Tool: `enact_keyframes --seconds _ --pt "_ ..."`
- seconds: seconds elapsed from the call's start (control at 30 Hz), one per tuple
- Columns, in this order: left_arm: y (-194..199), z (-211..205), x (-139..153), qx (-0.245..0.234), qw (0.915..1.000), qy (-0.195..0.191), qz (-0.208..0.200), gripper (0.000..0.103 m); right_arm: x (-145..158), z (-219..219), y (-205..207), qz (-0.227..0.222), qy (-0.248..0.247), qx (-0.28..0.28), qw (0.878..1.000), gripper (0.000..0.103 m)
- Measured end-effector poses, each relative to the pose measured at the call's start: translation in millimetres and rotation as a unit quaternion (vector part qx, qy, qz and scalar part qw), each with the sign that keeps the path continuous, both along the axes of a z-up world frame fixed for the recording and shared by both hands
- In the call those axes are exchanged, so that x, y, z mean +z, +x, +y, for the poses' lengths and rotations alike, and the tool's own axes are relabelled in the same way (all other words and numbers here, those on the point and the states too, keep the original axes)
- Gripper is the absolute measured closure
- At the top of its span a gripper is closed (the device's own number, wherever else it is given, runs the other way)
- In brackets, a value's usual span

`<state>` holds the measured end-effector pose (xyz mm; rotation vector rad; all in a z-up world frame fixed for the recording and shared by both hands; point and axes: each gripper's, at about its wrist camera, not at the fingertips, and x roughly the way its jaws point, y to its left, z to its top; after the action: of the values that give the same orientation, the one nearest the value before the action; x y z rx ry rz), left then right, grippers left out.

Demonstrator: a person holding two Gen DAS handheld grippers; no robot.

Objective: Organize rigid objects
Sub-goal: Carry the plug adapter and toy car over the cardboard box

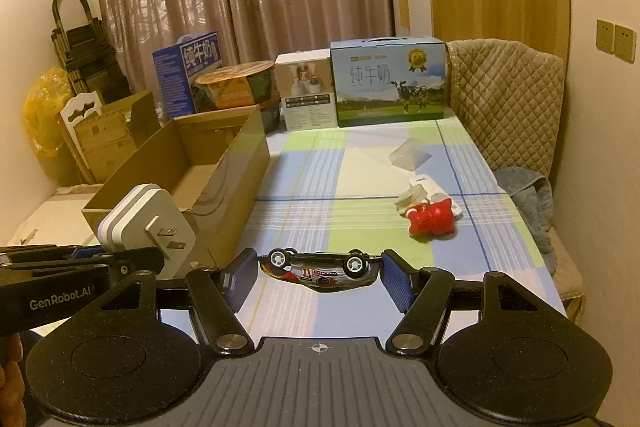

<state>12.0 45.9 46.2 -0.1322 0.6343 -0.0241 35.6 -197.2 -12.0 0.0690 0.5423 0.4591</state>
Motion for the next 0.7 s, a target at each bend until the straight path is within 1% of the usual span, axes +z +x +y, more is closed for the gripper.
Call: enact_keyframes --seconds 0.37,0.53,0.7 --pt "3.9 18.4 8.7 0.015 0.9998 0.008 -0.008 0.08 2.3 14.1 6.4 -0.002 -0.003 0.014 1.0 0.039" --pt "11.2 41.4 10.2 0.031 0.9994 0.011 -0.009 0.08 5.0 34.6 15.5 -0.004 -0.006 0.034 0.999 0.039" --pt "20.8 75.7 11.9 0.052 0.9984 0.017 -0.009 0.08 9.3 67.1 32.0 -0.006 -0.005 0.067 0.998 0.039"
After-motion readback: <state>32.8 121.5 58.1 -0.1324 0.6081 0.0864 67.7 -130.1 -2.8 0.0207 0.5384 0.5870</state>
